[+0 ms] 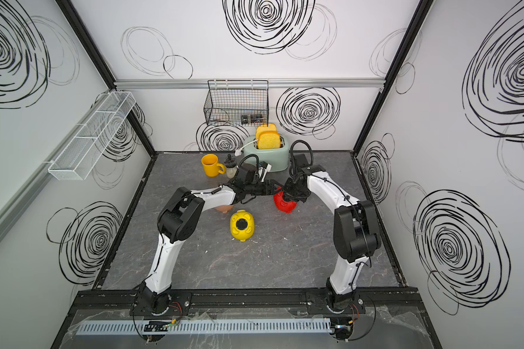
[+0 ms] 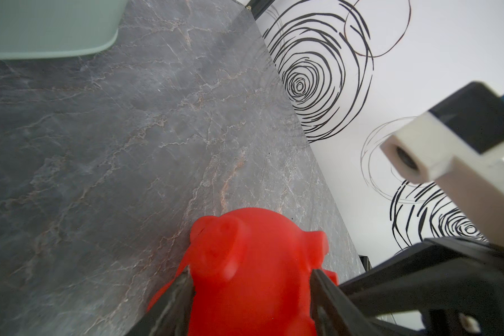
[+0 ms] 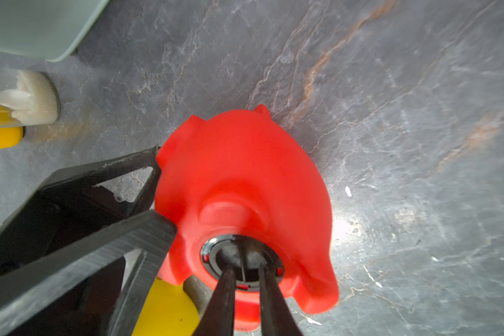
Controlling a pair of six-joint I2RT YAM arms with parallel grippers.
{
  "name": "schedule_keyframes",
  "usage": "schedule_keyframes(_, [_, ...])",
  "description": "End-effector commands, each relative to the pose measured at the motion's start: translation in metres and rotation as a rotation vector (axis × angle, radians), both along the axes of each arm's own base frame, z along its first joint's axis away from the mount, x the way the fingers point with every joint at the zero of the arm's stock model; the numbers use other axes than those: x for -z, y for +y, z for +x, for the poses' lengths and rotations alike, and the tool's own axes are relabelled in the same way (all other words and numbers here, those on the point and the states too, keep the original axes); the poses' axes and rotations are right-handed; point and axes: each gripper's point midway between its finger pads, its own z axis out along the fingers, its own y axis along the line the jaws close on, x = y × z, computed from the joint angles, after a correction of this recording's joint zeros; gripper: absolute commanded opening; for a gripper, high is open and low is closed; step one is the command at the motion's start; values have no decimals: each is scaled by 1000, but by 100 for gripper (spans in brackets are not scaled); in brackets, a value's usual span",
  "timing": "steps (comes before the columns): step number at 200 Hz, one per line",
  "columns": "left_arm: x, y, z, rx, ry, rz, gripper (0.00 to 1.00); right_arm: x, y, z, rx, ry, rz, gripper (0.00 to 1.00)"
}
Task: Close piggy banks
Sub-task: Screw the knob on the piggy bank.
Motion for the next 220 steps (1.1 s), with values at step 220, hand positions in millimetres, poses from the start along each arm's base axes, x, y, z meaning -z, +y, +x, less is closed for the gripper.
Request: schedule_keyframes(220, [6,-1,-7,4,-6,55,68,-98,-6,-103,-389,-1187,-91,29])
